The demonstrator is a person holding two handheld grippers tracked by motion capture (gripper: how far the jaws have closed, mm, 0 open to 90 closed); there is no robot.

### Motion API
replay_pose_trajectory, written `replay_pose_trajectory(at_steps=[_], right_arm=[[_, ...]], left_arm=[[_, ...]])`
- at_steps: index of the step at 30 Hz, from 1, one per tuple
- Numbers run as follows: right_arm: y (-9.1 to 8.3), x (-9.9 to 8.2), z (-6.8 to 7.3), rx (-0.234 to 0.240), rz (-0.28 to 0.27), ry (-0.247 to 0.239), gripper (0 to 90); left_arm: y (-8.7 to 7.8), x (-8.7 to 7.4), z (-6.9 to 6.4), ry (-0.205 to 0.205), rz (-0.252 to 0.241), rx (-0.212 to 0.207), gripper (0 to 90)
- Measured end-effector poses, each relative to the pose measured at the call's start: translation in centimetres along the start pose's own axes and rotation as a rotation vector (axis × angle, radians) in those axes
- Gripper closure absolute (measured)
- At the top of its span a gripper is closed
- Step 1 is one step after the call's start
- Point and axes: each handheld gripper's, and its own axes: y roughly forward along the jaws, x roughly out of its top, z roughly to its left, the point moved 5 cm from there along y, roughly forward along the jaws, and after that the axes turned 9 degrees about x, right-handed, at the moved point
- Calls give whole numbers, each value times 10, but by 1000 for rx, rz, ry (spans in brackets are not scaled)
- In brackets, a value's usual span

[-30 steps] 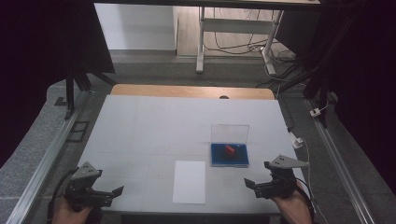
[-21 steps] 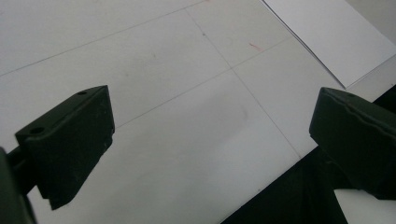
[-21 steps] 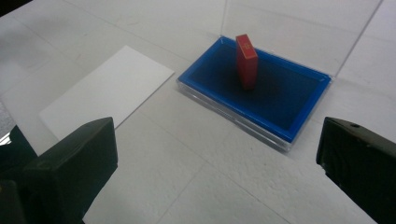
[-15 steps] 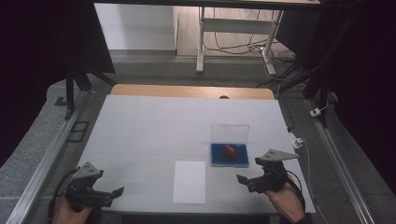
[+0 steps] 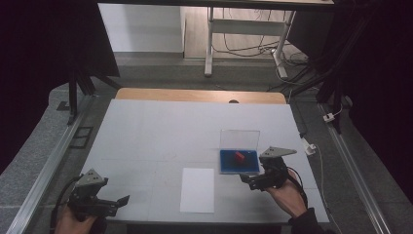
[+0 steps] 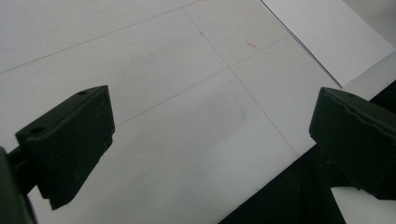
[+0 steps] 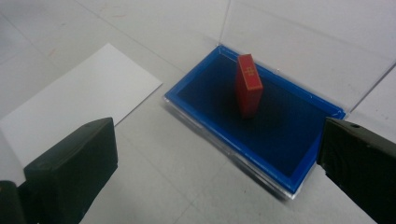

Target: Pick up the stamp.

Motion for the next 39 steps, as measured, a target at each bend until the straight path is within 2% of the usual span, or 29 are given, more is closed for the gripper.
replay_pose_trajectory(at_steps=[15,26,31,32,33,34,36,37,39], right_arm=[[27,13,-17,-20,47,-2,0],[48,19,-28,-55,94,-38,0],[52,21,-32,-61,105,-43,104],[52,22,-33,-60,103,-44,139],[52,23,-34,-58,108,-48,226],[52,23,-34,-58,108,-48,226],[52,24,-36,-57,109,-50,311],[52,25,-36,-53,110,-49,401],[53,25,-36,-48,111,-53,437]], left_arm=[[1,0,0,1,4,-2,7],[1,0,0,3,7,-1,8],[1,0,0,5,9,0,8],[1,0,0,5,9,0,8],[1,0,0,5,10,0,8],[1,0,0,6,10,1,8],[1,0,-1,6,10,0,8],[1,0,-1,6,10,0,8],[1,0,-1,7,11,0,8]])
